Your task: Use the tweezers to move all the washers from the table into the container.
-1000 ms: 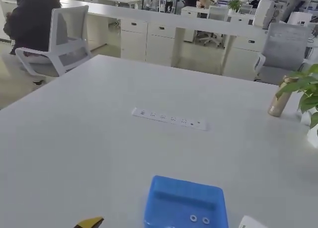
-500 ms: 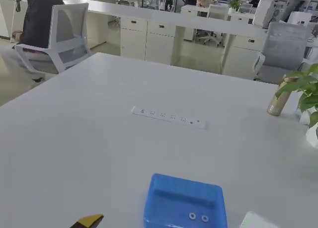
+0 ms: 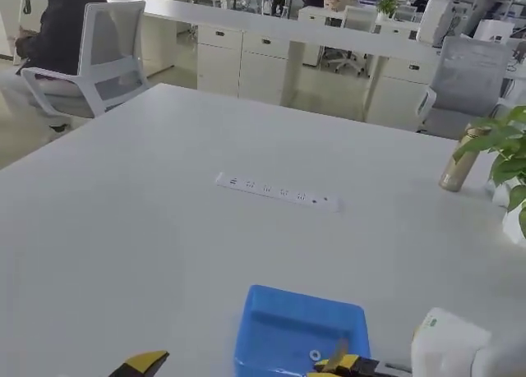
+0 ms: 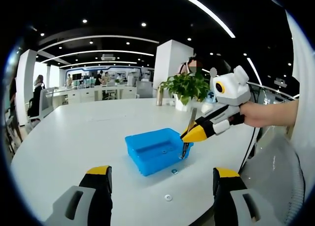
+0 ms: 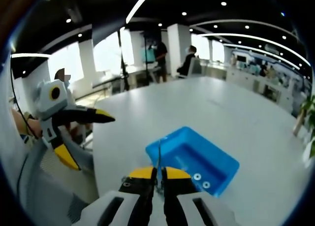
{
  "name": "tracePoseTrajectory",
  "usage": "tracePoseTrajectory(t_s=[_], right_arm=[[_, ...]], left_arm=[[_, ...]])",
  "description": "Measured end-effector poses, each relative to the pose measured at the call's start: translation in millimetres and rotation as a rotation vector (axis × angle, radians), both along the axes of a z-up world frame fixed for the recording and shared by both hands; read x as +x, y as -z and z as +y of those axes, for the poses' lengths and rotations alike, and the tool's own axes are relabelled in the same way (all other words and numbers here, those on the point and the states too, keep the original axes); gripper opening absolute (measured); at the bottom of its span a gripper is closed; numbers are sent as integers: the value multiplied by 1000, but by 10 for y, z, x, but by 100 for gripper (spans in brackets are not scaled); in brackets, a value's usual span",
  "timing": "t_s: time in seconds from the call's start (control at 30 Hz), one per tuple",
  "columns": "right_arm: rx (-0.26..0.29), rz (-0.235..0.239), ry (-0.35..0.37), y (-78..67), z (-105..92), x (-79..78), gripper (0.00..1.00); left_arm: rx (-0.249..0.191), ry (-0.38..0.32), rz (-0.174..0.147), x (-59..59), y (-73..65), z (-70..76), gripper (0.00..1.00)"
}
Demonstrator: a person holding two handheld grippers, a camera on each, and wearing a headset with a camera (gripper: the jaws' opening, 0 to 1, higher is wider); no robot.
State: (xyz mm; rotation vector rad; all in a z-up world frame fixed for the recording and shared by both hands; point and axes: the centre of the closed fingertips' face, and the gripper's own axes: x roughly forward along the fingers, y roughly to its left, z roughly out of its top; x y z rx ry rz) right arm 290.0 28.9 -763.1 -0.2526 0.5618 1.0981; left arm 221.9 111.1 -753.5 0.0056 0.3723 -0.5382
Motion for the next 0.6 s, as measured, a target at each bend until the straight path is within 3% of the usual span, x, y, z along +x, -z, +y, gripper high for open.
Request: tracePoseTrajectory(t_s=[0.33, 0.6], right_arm=[[9, -39, -8, -165, 91, 193, 3], [49, -43, 47, -242, 123, 490, 3]], left_arm=[[-5, -3, -4, -5, -11, 3, 86], [-2, 0, 1, -10, -3, -5, 85]])
